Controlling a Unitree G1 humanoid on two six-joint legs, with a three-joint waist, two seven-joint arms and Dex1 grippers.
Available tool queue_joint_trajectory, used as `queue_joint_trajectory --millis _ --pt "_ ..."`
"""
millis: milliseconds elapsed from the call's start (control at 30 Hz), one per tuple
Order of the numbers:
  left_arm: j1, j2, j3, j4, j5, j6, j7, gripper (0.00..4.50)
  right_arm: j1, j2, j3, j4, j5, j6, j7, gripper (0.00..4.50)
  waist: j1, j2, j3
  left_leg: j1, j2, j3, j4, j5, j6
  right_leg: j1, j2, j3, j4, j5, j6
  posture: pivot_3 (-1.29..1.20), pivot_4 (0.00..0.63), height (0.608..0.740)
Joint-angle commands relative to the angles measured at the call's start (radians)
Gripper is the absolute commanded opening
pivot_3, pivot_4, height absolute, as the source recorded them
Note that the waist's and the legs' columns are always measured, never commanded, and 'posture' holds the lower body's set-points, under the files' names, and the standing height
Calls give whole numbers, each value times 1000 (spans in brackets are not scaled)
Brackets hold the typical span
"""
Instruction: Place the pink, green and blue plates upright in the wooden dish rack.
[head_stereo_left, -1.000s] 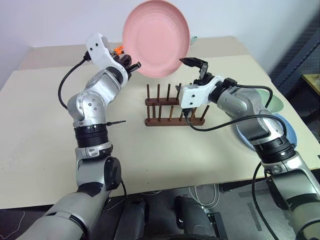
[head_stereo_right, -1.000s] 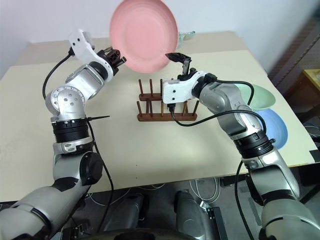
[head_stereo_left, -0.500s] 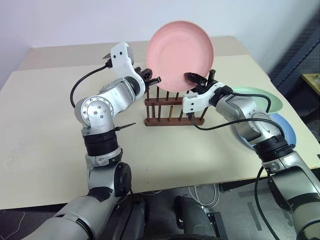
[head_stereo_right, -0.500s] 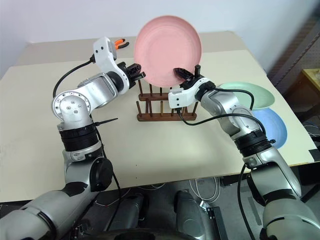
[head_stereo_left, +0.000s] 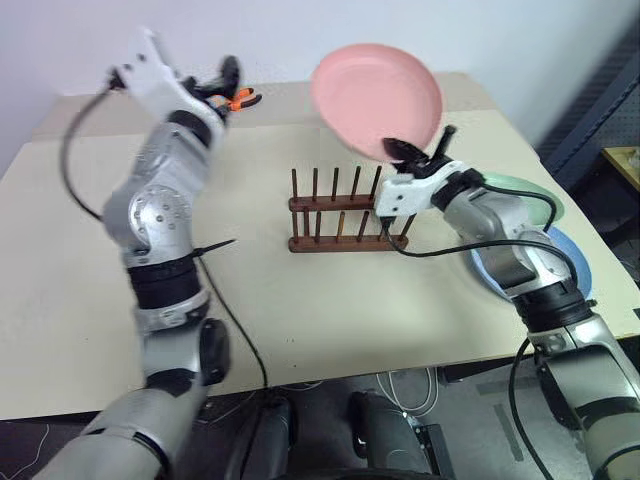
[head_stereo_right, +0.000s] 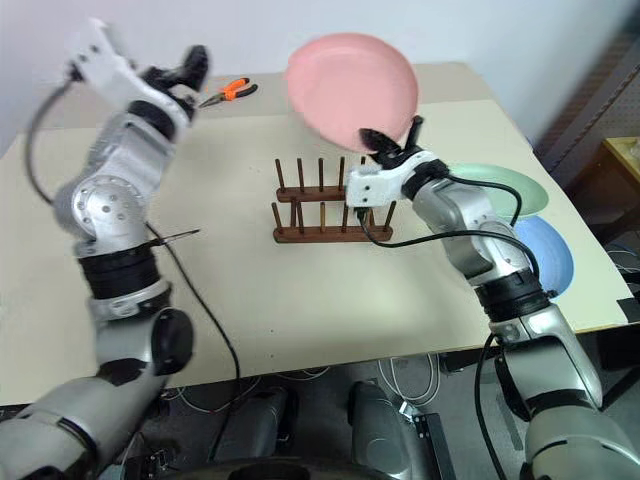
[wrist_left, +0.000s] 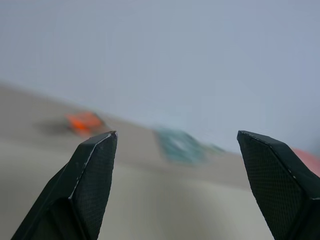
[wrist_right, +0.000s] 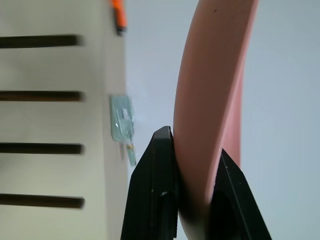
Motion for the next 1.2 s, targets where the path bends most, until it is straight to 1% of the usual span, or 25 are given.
queue_joint_trajectory --millis 33,67,133,200,233,300,400,467,667,900,1033,1133,1200 --pt "109 84 -85 1 131 -181 -137 4074 59 96 -166 -226 330 127 73 0 1 0 0 0 0 0 0 0 1 0 0 0 0 0 0 0 150 739" --pt "139 99 -86 4 144 -217 -163 4074 78 126 -197 -278 406 183 95 0 2 0 0 0 0 0 0 -1 1 0 0 0 0 0 0 0 150 739" --pt "244 162 -131 -8 205 -333 -264 4074 135 209 -265 -431 621 366 133 0 3 0 0 -1 0 -1 1 -4 6 0 -1 0 0 0 0 0 150 739" --pt "360 210 -173 -31 237 -441 -376 4074 190 295 -319 -563 792 541 102 0 2 1 0 -1 0 -1 0 -5 8 0 -1 0 0 0 -1 0 150 739" --pt "414 215 -174 -49 212 -464 -430 4074 220 337 -338 -621 862 615 73 0 2 1 0 -1 0 -1 0 -5 9 -1 -1 0 1 0 -1 0 150 739" --pt "489 224 -175 -87 160 -483 -522 4074 262 395 -360 -704 951 726 21 0 2 2 0 -1 1 -1 0 -6 9 -1 -2 0 0 1 -1 0 150 739" --pt "583 241 -185 -181 54 -409 -654 4074 311 459 -383 -791 1067 849 -54 0 3 3 1 -1 1 -1 1 -6 9 -1 -4 0 0 0 -6 0 150 739" --pt "625 254 -210 -241 12 -357 -711 4074 335 472 -384 -821 1096 887 -87 0 1 4 1 -1 2 -1 1 -6 9 -2 -4 0 0 0 -7 0 150 739" --pt "655 257 -300 -338 -6 -275 -770 4074 379 462 -373 -823 1118 917 -145 0 1 5 1 -1 2 0 1 -5 10 -1 -1 0 0 0 -6 0 150 739" --pt "644 221 -389 -414 0 -234 -781 4074 386 426 -373 -770 1103 908 -164 0 0 6 1 -1 2 0 1 -5 10 -1 0 0 0 0 -6 0 150 739" --pt "638 208 -434 -413 24 -233 -783 4074 373 395 -380 -721 1145 940 -135 0 0 6 1 -1 2 0 1 -5 10 -1 0 0 0 -1 -6 0 150 739" --pt "636 201 -443 -388 41 -248 -784 4128 357 356 -372 -684 1142 940 -106 1288 0 6 1 -1 2 0 1 -5 10 -1 0 0 0 -1 -6 0 150 739" --pt "636 199 -442 -380 48 -253 -788 4128 348 328 -357 -673 1116 924 -97 2300 0 6 1 -1 2 0 1 -5 10 -1 0 0 0 -1 -6 0 150 739"
